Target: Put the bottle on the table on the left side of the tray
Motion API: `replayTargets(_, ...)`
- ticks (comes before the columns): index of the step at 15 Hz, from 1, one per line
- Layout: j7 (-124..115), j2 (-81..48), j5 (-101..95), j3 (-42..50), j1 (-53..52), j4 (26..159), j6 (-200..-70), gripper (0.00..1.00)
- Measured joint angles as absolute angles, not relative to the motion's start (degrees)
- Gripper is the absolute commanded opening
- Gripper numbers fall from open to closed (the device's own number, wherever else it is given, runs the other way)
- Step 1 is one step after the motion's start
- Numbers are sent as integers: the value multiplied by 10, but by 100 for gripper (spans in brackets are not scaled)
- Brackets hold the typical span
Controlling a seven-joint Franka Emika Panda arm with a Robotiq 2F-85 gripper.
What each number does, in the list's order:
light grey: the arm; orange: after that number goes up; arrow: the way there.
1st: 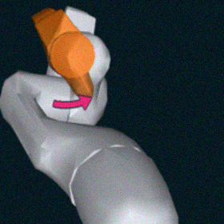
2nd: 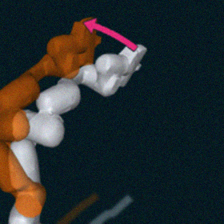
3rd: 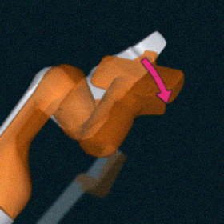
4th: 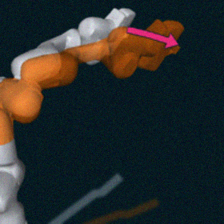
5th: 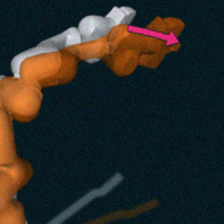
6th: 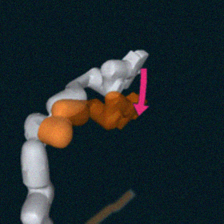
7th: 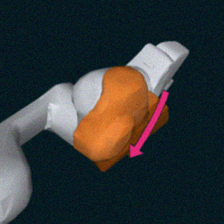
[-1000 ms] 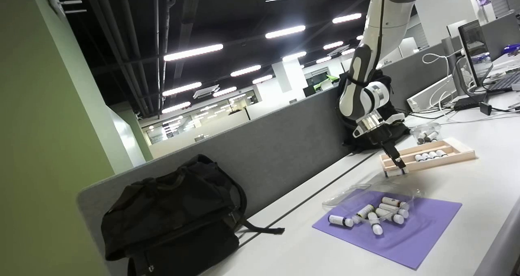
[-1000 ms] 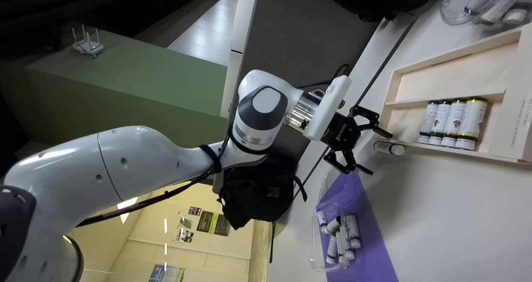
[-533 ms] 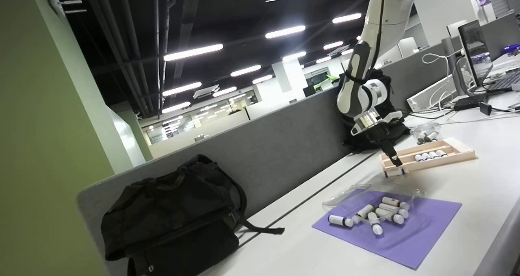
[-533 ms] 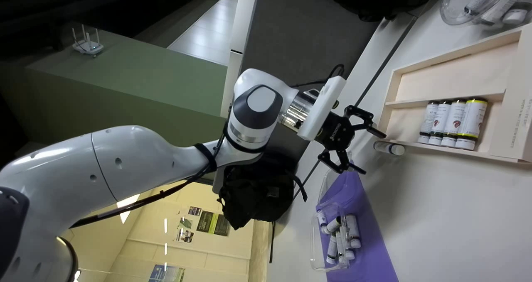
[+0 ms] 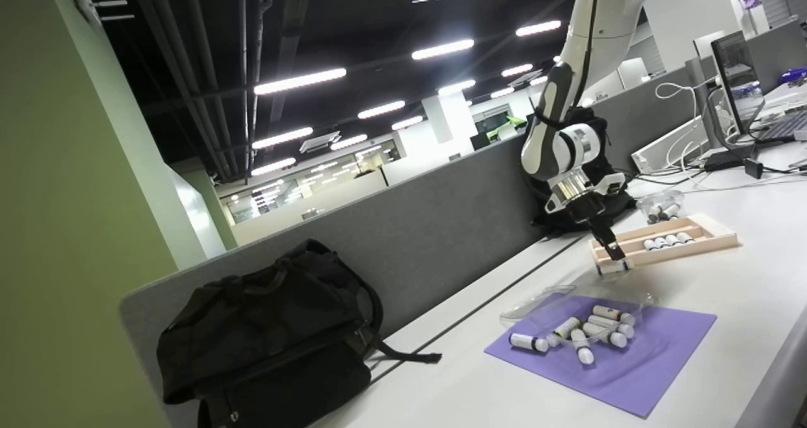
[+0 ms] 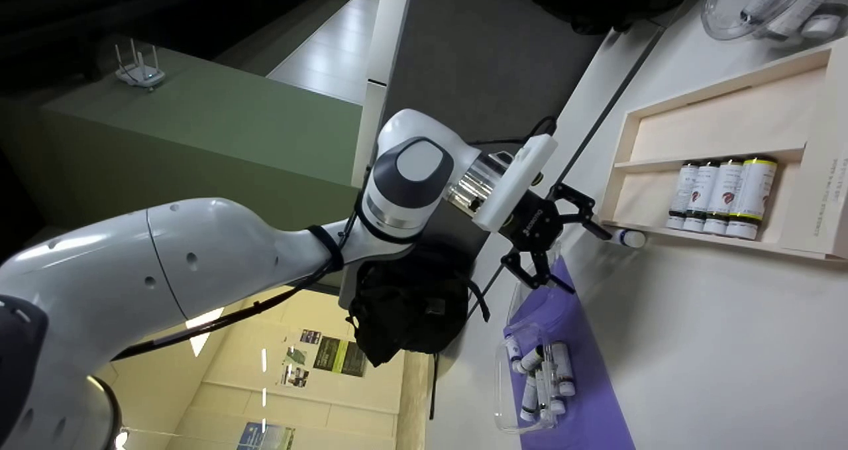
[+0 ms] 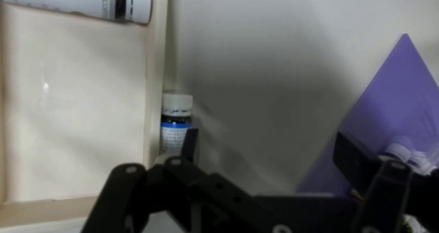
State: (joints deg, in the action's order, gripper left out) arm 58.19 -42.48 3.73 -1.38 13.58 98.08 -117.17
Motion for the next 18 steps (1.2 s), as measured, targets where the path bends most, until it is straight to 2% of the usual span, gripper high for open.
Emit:
replayTargets(16,597,-449,46,-14,167,969,-1201,100)
replayTargets(17,597,-450,46,-14,168,969,-1204,75)
replayTargets(18,597,-450,46,-14,168,969,-1207,75)
